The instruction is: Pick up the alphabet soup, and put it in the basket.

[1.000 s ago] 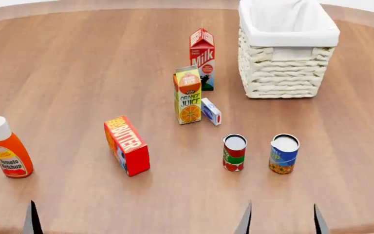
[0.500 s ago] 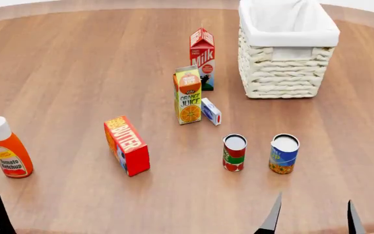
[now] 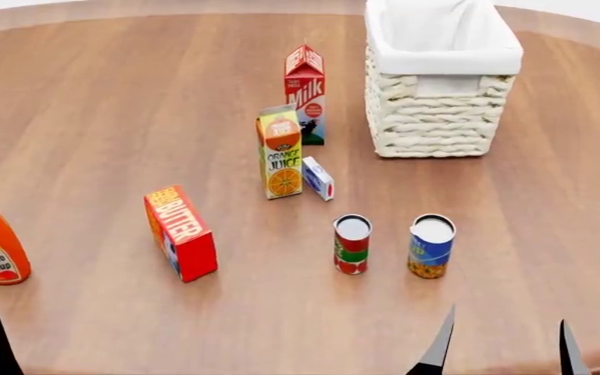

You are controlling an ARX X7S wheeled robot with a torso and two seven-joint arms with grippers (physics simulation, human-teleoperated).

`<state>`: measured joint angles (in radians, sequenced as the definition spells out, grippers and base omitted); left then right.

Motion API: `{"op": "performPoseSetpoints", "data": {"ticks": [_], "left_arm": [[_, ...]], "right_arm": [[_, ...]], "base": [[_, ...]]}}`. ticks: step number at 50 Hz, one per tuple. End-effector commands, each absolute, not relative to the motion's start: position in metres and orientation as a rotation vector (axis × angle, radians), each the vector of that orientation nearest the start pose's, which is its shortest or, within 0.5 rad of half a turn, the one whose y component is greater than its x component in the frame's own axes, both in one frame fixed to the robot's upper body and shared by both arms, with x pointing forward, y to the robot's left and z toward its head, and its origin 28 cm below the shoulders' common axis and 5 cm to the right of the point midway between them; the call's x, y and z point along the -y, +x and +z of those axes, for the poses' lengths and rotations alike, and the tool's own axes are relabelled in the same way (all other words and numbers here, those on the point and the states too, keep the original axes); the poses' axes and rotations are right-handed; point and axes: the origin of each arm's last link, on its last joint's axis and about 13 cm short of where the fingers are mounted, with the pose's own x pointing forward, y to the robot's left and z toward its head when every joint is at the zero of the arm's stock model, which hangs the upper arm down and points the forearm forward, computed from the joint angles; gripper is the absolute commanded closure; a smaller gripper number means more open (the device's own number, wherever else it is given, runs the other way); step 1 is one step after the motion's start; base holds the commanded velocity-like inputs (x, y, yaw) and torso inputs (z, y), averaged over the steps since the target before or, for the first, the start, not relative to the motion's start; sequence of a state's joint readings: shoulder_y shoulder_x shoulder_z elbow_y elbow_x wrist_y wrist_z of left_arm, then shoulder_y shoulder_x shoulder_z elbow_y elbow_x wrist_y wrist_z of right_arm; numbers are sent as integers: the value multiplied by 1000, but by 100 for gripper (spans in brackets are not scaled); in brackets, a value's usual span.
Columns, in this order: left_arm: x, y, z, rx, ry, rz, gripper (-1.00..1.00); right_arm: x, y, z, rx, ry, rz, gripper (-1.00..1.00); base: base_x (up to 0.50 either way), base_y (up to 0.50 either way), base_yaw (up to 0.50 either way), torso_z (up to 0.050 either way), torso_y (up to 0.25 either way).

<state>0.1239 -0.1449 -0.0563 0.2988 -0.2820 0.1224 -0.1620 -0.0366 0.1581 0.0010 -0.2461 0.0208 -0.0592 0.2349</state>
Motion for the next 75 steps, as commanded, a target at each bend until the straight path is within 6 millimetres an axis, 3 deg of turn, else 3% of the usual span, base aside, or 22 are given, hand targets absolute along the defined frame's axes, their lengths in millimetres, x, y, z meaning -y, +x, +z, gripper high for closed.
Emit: {"op": "performPoseSetpoints", "data": {"ticks": [1,75], "left_arm": [[-242,186,65,296,-156,170,-100],[-241,181,70,321,-138,172,-100]], "right_arm": [[130,206,64,280,-102,-209,-100],[128,205,63,274,-91,-191,-100]], "base": [[0,-176,0,0,0],[0,-230,0,0,0]]}}
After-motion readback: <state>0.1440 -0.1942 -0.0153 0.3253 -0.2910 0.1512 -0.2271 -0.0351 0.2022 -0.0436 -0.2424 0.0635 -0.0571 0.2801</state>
